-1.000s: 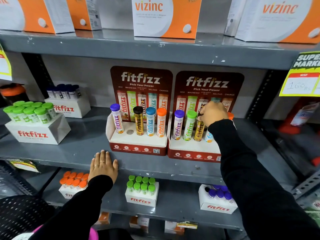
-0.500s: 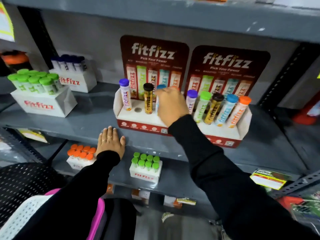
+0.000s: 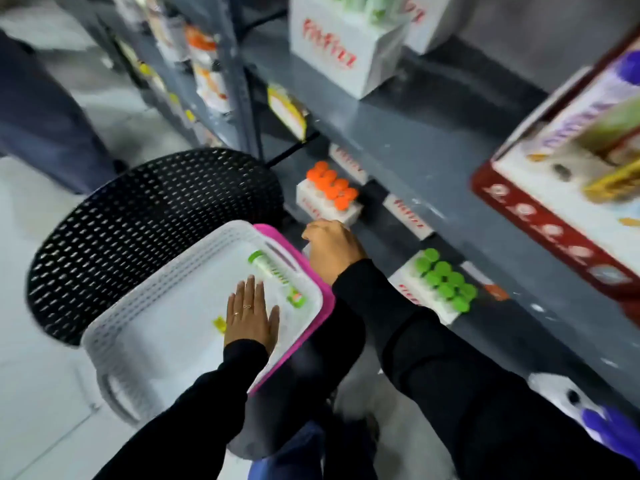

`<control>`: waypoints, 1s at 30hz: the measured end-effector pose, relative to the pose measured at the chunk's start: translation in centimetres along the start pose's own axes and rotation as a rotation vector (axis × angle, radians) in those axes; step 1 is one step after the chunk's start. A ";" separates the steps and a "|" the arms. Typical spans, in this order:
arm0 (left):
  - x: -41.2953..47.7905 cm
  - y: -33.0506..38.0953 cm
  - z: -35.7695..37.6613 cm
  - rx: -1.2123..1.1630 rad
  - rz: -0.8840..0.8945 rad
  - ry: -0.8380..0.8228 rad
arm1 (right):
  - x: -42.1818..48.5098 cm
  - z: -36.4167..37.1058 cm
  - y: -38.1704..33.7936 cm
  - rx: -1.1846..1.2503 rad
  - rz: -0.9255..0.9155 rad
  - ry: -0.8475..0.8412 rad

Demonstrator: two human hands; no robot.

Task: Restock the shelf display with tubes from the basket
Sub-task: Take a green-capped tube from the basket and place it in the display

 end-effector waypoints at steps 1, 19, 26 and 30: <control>-0.6 -1.9 0.5 0.010 -0.064 -0.027 | 1.1 2.1 -0.9 -0.021 -0.012 -0.069; -3.3 -9.0 6.0 0.121 -0.205 -0.220 | 7.7 13.8 -4.6 -0.242 0.114 -0.327; -2.8 -7.6 4.6 0.111 -0.249 -0.212 | 4.6 6.0 -2.2 -0.119 0.172 -0.379; -1.6 -5.2 2.7 0.149 -0.247 -0.327 | 2.3 0.6 -0.8 0.024 0.179 -0.337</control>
Point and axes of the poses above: each hand's wrist, its own x-axis towards the middle knuckle, its own z-axis out of the palm, y = z × x, the point moved 4 cm from there along x, towards the middle knuckle, and after that the axes turned 5 degrees about x, right-handed, at the moved point
